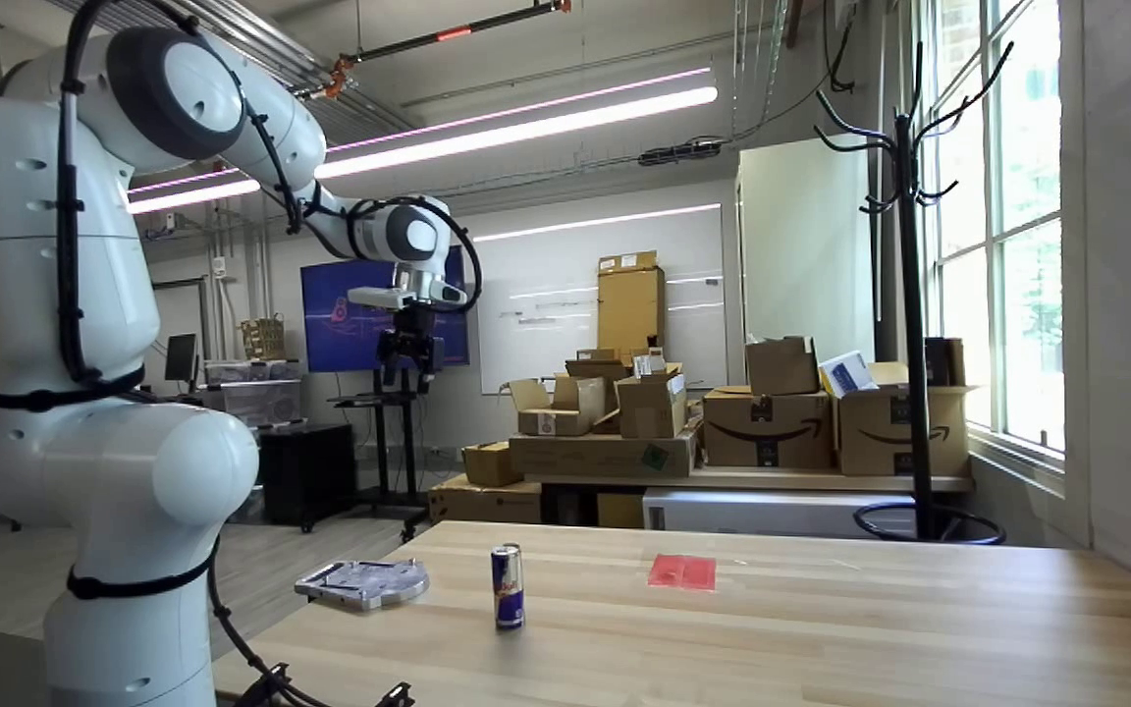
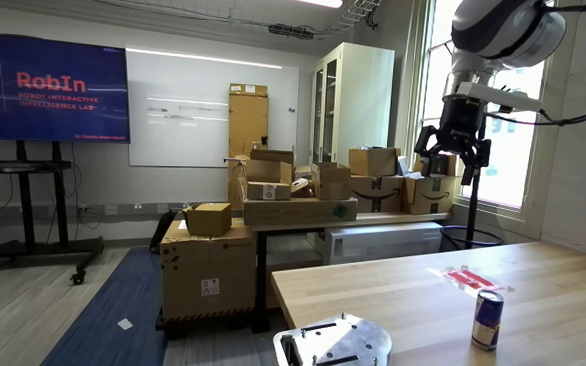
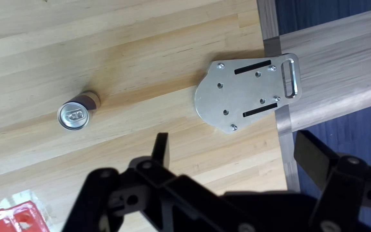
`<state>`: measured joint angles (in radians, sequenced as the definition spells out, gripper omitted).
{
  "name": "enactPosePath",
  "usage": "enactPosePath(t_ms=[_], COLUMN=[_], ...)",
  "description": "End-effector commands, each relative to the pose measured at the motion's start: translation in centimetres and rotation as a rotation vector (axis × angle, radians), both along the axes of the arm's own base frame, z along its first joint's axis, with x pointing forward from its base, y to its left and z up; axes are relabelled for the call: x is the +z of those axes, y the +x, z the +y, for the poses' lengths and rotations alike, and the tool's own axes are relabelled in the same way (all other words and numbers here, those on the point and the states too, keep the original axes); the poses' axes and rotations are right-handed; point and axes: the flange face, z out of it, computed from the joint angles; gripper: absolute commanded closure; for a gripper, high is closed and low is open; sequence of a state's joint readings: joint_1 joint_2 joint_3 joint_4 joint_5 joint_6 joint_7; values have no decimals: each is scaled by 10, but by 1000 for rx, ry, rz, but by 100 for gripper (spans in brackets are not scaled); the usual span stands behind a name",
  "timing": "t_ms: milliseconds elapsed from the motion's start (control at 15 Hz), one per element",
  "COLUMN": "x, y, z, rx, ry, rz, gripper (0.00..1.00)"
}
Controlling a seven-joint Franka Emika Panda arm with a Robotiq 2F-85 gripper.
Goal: Put the can on the silver object.
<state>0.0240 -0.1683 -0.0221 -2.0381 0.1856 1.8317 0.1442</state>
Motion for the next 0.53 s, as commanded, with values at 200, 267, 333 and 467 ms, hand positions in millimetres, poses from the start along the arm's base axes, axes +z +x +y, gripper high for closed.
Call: enactPosePath(t_ms=[200, 267, 333, 467], x=[-41, -48, -56, -74], y=[7, 6, 4, -1], z=[-59, -68, -79, -98], rx=[-87, -103, -118, -155], ry=[-2, -1, -3, 2], rz=[58, 69, 82, 116], gripper=[0, 0, 0, 0])
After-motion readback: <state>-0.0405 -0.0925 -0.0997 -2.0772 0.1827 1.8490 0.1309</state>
